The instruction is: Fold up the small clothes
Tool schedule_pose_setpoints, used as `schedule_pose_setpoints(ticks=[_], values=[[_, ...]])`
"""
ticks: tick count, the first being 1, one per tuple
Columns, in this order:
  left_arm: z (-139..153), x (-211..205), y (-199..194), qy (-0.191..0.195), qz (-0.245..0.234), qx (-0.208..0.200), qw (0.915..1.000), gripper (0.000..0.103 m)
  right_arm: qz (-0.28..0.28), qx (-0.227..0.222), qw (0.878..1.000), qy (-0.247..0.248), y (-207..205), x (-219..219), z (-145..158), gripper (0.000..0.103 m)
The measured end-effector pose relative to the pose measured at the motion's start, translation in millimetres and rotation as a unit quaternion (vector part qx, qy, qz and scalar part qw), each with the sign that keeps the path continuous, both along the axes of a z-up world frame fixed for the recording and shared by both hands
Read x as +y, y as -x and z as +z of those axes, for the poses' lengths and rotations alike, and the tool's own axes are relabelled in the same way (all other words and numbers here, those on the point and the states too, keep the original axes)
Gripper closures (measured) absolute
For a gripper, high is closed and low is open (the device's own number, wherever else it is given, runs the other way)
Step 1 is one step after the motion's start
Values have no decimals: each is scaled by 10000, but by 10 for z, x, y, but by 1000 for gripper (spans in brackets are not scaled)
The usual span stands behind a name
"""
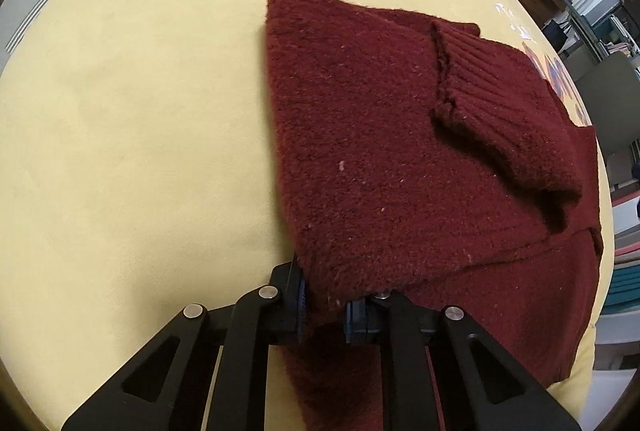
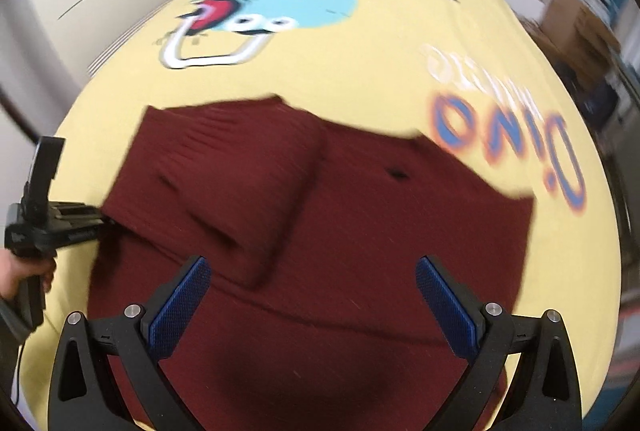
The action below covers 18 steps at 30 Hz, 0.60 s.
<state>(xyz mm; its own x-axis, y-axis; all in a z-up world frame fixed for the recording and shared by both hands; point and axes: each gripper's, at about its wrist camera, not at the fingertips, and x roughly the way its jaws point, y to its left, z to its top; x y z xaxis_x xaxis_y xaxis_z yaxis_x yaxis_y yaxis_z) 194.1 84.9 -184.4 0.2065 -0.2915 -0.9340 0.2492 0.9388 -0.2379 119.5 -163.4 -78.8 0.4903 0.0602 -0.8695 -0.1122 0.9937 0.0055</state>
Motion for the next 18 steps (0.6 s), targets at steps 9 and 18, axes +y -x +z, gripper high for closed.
schedule_pose_setpoints(ticks=[9, 18], values=[[-13, -30, 8, -67, 104, 53, 9999, 92, 1211, 507, 9902, 469, -689, 1005, -457, 1], [-36, 9, 12, -116, 68, 87, 9999, 92, 1072, 1011, 9869, 653, -1004, 1240, -886, 18]])
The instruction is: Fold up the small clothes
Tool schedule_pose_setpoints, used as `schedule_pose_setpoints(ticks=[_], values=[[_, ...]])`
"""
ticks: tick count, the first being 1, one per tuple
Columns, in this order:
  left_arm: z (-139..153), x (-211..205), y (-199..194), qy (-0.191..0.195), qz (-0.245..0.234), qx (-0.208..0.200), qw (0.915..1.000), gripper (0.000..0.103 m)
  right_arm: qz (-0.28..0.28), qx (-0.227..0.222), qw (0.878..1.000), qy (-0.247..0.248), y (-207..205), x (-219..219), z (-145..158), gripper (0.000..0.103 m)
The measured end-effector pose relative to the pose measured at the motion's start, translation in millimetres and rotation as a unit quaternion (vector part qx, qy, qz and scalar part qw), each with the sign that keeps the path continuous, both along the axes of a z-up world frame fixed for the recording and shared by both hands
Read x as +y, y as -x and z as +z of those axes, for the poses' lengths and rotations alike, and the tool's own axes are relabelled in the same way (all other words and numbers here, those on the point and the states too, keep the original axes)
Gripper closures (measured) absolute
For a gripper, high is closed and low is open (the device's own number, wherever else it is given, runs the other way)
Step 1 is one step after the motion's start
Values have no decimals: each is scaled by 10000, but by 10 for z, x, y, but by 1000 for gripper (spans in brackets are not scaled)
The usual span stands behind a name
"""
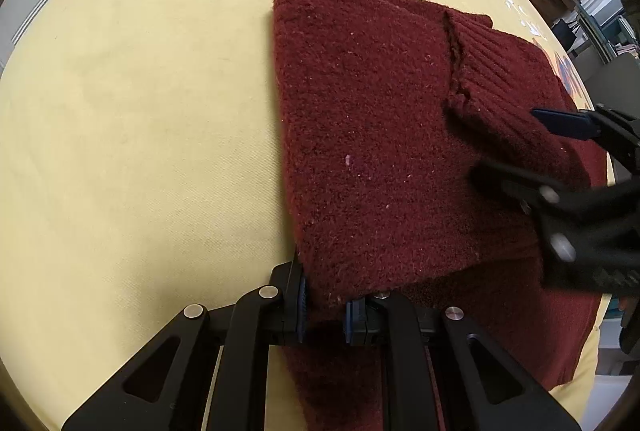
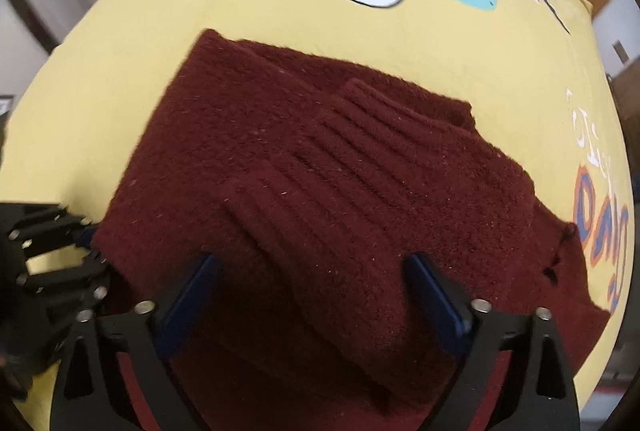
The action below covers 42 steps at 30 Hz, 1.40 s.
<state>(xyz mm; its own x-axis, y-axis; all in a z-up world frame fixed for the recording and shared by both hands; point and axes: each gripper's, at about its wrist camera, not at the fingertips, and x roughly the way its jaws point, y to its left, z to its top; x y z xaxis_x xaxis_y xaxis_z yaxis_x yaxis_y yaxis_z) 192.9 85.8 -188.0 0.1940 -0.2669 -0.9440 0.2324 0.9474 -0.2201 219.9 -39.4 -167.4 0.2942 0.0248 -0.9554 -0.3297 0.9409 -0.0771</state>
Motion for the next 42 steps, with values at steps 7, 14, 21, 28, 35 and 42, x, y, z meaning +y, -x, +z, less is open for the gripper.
schedule_pose_setpoints(ticks=[7, 14, 21, 28, 35, 42], values=[[-75, -141, -72, -32, -9, 9, 10000, 92, -315, -103, 9994, 103, -41, -288, 38, 84], [-73, -124, -47, -56, -41, 3, 10000, 92, -1090, -172, 9887, -1017, 31, -1006, 359, 86], [-76, -171, -35, -55, -21, -3, 10000, 92, -1731, -316, 9731, -1489, 349, -1692, 547, 86], [-59, -224, -43, -164, -55, 4, 9999, 92, -2379, -208, 9554, -1736, 617, -2174, 418, 86], [-105, -290, -37, -223, -74, 27, 9997, 92, -2815, -12, 9440, -1719, 809, -2503, 170, 86], [-111, -352, -32, -319, -126, -12, 9994, 92, -2991, 128, 9460, -1247, 994, -2674, 31, 71]])
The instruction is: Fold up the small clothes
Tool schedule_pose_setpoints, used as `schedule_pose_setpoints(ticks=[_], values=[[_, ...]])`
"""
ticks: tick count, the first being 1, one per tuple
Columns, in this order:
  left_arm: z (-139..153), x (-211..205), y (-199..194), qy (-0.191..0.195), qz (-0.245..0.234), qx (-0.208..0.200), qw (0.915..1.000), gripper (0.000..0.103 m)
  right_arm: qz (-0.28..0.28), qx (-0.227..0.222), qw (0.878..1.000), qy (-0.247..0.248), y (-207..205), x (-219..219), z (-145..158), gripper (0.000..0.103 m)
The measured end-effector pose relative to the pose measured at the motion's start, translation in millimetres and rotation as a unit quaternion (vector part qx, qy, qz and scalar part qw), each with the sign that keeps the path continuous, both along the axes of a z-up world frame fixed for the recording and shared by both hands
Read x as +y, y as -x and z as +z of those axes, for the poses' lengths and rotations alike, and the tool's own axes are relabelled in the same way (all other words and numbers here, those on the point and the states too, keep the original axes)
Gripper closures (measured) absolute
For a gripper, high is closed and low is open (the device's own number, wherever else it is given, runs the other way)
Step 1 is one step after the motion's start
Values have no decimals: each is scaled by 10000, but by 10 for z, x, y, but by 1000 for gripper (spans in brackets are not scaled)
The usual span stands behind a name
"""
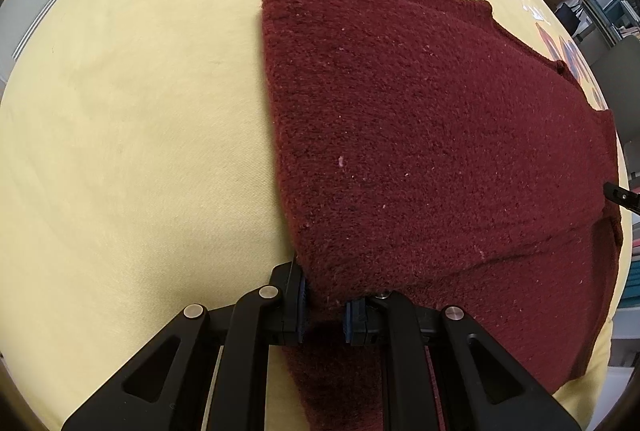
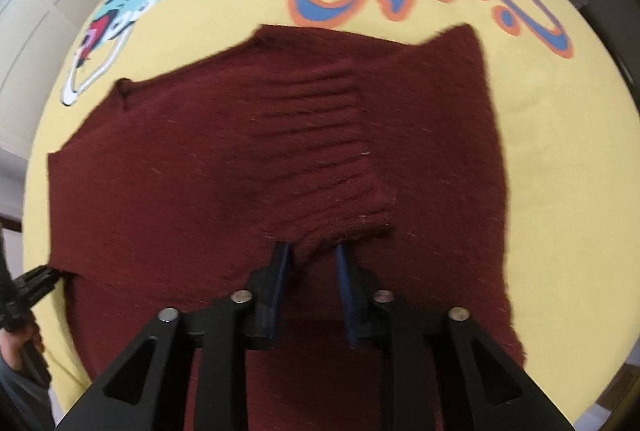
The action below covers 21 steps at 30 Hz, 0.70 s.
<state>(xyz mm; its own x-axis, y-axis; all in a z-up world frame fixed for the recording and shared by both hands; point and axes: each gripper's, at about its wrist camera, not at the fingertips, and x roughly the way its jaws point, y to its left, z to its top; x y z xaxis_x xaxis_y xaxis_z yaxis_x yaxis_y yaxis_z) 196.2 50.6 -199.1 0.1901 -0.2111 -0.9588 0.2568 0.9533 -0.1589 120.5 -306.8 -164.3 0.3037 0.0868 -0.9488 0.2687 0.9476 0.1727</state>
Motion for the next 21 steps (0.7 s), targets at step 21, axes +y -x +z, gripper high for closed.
schedule_pose_setpoints(ticks=[21], values=[[-19, -69, 19, -98, -47, -34, 9999, 92, 343, 309, 9982, 377, -253, 1, -59, 81]])
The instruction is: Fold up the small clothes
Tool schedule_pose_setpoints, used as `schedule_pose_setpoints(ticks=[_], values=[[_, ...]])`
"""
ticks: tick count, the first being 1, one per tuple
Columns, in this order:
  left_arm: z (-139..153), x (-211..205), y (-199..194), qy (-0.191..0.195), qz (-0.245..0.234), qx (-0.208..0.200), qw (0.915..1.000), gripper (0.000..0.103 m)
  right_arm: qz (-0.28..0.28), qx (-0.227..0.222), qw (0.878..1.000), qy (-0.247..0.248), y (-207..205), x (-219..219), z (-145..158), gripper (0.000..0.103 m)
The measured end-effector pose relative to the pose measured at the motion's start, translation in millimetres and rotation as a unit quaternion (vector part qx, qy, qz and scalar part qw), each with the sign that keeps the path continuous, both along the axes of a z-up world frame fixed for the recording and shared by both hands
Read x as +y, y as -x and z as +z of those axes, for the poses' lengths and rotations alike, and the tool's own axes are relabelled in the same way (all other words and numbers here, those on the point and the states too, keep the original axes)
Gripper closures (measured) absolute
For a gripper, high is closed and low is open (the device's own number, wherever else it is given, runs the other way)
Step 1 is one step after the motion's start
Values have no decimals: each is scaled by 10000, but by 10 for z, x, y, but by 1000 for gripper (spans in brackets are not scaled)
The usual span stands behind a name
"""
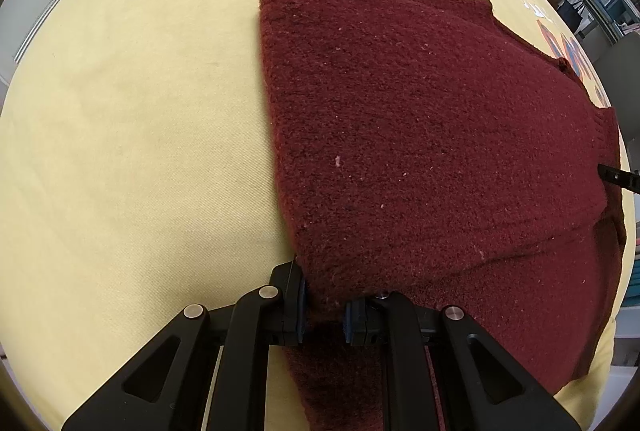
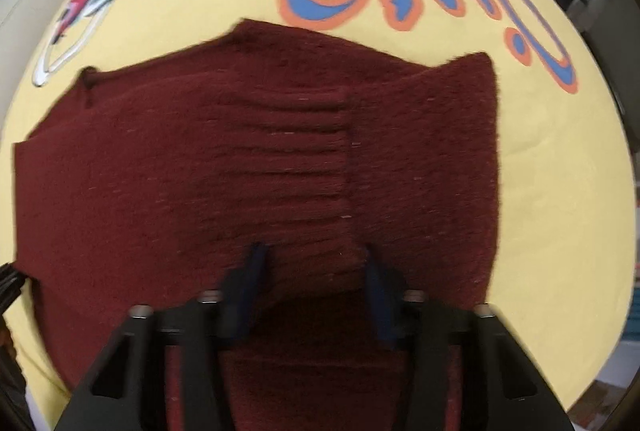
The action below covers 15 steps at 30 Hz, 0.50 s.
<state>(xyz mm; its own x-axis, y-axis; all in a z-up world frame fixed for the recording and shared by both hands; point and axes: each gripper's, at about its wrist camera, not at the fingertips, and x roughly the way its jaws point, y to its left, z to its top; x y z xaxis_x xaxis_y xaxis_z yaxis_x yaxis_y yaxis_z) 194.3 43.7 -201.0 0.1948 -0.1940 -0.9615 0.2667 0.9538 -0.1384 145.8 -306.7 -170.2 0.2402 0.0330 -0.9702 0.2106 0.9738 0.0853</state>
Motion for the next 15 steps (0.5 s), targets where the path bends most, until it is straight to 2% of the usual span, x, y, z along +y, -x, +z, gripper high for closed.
schedule_pose_setpoints(ticks=[1, 4, 10, 12, 15], values=[[10, -15, 9, -34, -25, -26, 10000, 92, 94, -69, 9998, -132, 18, 26, 29, 91], [63, -80, 40, -176, -112, -134, 9997, 92, 249, -243, 9994, 86, 72, 103, 145, 92], [109, -131, 70, -253, -238, -216, 9992, 92, 55, -686, 9976, 99, 352, -80, 416, 92], [81, -155, 72, -281, -248, -203, 9991, 92, 24, -695, 9974, 170, 366, -73, 410, 92], [49, -136, 61, -292, -205, -180, 9992, 92, 15, -548, 9980, 319, 305, -85, 243, 92]])
